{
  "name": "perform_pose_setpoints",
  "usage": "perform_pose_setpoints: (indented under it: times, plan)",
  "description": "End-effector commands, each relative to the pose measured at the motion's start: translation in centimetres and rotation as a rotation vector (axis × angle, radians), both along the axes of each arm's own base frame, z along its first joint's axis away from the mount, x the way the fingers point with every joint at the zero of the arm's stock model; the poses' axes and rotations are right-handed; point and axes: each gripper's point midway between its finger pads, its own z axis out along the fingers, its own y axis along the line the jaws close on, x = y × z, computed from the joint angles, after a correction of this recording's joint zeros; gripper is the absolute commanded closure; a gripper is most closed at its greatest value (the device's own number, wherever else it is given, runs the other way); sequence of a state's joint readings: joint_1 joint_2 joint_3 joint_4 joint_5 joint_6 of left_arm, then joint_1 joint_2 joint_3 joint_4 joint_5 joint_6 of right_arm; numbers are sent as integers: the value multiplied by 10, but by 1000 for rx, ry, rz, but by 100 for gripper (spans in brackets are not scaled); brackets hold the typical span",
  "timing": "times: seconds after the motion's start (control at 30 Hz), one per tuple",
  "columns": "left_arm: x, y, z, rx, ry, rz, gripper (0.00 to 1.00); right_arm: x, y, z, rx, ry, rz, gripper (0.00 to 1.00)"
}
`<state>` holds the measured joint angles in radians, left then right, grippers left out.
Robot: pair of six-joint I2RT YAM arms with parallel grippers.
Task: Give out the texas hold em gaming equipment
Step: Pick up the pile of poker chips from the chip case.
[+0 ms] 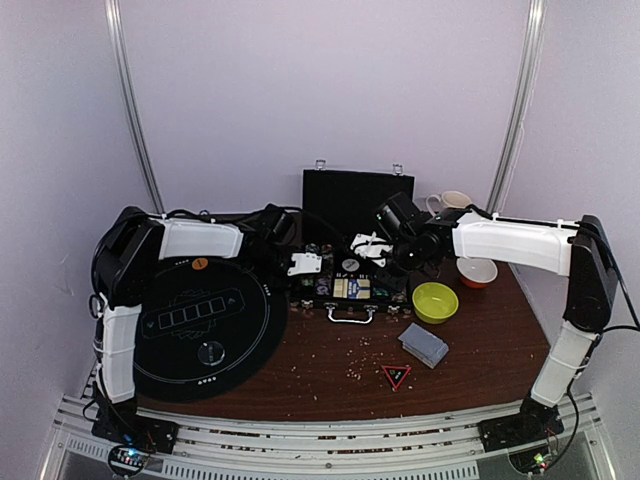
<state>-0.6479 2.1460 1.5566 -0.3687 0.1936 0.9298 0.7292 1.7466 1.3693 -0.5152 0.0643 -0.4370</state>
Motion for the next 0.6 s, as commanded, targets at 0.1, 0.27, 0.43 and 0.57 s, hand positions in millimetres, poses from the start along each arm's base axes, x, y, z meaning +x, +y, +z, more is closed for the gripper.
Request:
perform_pose_setpoints:
  times: [0.1, 0.27, 0.43, 0.57]
  plan:
    - [3, -6, 16, -43, -42, -25, 48, -7, -5, 4, -6, 4, -19, 50]
    - [5, -7, 18, -42, -53, -21, 48, -8, -6, 2, -8, 9, -19, 50]
    - [9, -10, 26, -65, -75, -23, 48, -8, -5, -1, -14, 19, -18, 50]
    - [13, -10, 24, -67, -87, -14, 48, -8, -5, -1, -16, 20, -17, 50]
